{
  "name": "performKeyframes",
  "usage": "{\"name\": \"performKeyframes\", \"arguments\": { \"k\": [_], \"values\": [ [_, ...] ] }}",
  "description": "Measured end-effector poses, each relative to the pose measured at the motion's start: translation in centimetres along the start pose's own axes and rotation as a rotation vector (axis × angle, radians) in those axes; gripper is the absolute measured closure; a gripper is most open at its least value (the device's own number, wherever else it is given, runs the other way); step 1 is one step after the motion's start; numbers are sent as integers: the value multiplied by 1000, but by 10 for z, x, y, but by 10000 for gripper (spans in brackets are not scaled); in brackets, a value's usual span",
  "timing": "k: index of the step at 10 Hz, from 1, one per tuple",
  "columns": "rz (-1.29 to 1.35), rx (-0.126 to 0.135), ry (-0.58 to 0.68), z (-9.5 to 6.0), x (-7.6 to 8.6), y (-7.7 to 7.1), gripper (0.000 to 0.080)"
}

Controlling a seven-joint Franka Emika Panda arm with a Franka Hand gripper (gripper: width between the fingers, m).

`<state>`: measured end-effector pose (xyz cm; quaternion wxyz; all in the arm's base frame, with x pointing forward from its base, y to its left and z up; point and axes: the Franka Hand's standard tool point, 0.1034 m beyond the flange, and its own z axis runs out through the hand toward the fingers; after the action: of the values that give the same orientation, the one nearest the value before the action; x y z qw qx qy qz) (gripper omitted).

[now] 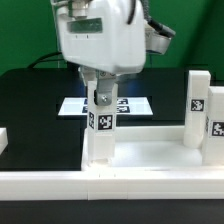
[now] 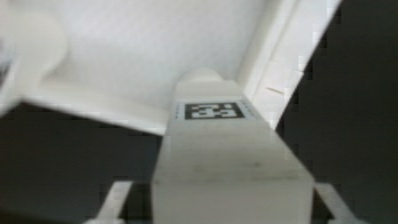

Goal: Assemble desk

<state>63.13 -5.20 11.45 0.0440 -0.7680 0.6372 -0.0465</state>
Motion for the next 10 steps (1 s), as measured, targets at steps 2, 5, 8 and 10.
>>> {"name": "performKeyframes", "arguments": {
  "k": [2,5,8,10],
  "values": [
    [302,25,-41,1,-3,-2,509],
    [367,26,-44,1,-3,-2,509],
    [310,23,-41,2,-4,-2,211],
    [-63,-12,-32,2,-13,-2,163]
  ]
}}
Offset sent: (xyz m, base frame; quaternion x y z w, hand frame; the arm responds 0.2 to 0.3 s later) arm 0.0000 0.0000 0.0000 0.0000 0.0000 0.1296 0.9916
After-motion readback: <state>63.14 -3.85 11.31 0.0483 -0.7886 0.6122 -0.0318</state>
